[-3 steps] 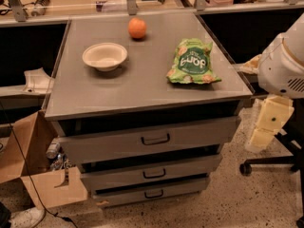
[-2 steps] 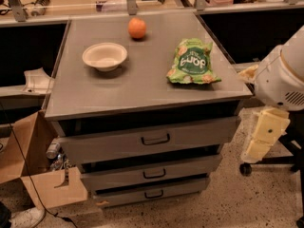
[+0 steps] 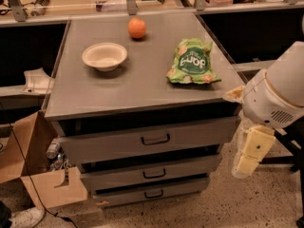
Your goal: Open top drawer
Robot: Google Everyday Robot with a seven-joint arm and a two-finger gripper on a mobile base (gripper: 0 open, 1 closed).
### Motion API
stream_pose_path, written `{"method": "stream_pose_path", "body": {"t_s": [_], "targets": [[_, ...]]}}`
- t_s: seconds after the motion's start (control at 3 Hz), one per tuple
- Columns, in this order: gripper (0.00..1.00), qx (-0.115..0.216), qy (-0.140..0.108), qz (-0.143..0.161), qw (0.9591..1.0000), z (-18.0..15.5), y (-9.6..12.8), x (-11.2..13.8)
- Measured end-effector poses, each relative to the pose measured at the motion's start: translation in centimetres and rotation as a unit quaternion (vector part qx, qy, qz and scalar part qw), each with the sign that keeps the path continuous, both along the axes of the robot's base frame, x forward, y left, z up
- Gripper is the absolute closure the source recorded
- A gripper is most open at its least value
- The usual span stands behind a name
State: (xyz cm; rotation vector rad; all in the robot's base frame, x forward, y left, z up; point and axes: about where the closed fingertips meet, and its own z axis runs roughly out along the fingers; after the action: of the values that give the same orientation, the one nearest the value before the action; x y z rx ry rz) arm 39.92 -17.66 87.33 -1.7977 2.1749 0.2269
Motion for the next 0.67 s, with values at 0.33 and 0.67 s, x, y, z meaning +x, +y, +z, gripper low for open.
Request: {"method": "stream_pose_path", "body": {"t_s": [0.33,0.67], "targets": [[0.00,0.000,0.000,0.000,1.0000,0.0,0.0,0.0],[0.00,0.010,0.008,0.017,0.9998,-1.9,1.5,-0.7]]}}
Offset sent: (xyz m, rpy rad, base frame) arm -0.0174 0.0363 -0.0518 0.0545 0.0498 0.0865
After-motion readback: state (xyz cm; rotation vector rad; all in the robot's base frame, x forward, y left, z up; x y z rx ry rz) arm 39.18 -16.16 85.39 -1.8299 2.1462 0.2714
